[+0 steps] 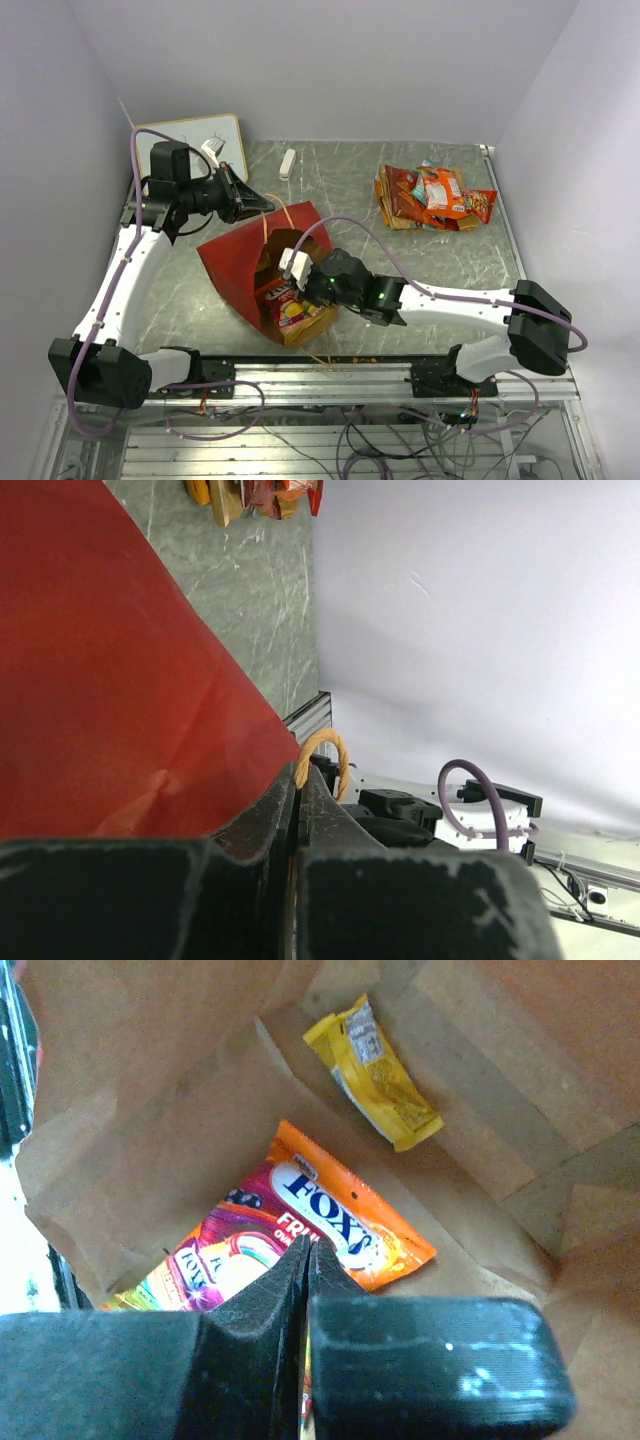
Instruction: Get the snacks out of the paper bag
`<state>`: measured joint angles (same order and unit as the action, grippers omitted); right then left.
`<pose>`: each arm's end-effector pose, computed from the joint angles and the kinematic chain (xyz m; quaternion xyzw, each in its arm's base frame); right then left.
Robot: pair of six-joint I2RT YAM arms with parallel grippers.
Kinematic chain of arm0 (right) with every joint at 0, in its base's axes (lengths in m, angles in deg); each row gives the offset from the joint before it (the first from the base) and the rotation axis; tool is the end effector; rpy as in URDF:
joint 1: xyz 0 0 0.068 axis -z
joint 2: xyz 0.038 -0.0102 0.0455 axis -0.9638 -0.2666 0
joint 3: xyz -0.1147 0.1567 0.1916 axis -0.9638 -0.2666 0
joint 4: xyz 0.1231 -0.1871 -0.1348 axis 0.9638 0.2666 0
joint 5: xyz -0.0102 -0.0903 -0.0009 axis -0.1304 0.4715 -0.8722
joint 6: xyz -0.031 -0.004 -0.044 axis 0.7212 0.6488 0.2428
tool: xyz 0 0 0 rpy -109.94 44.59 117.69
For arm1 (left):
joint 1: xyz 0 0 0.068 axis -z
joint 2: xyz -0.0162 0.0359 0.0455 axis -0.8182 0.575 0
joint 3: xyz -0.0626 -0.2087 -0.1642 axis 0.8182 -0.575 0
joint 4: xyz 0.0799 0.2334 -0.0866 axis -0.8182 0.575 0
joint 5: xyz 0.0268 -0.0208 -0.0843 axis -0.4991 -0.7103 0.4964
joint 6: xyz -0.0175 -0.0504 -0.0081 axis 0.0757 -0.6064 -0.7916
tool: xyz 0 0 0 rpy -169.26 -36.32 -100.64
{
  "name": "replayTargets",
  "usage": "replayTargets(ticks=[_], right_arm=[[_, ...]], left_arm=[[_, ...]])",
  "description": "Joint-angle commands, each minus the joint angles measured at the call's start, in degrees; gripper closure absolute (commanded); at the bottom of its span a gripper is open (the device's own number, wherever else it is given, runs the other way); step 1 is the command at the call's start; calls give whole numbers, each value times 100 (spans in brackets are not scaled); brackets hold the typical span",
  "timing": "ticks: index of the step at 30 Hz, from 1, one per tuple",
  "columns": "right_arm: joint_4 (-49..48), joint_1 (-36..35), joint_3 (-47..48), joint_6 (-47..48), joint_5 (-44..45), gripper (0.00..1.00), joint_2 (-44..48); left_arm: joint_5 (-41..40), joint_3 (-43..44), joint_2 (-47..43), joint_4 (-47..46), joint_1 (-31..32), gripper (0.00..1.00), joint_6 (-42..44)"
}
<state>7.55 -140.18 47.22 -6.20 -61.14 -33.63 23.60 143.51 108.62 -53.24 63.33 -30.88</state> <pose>0.1292 0.2866 0.2493 -0.5239 0.6502 0.2564 0.4868 0.2510 -0.0639 0.3749 -0.1150 0.8141 -0.5308 0.2055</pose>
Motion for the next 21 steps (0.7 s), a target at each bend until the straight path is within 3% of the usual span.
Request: replayTargets(ticks=[1, 3, 6, 9, 13, 21], right_arm=[[198, -40, 45, 289, -171, 100, 75], [392, -115, -202, 467, -378, 97, 242], [670, -305, -562, 868, -673, 75, 477], [1064, -409, -675, 1515, -957, 61, 478], [1321, -417, -716, 2181, -913, 53, 263], [1130, -414, -619, 2779, -627, 51, -456]], left_arm=[[119, 82, -140, -144, -8, 93, -25], [119, 45, -153, -138, -8, 93, -6], [109, -7, -144, -100, -8, 93, 41], [101, -13, -118, -57, -8, 93, 78], [77, 29, -81, 78, -8, 93, 171], [-16, 70, -87, 350, -8, 93, 298]])
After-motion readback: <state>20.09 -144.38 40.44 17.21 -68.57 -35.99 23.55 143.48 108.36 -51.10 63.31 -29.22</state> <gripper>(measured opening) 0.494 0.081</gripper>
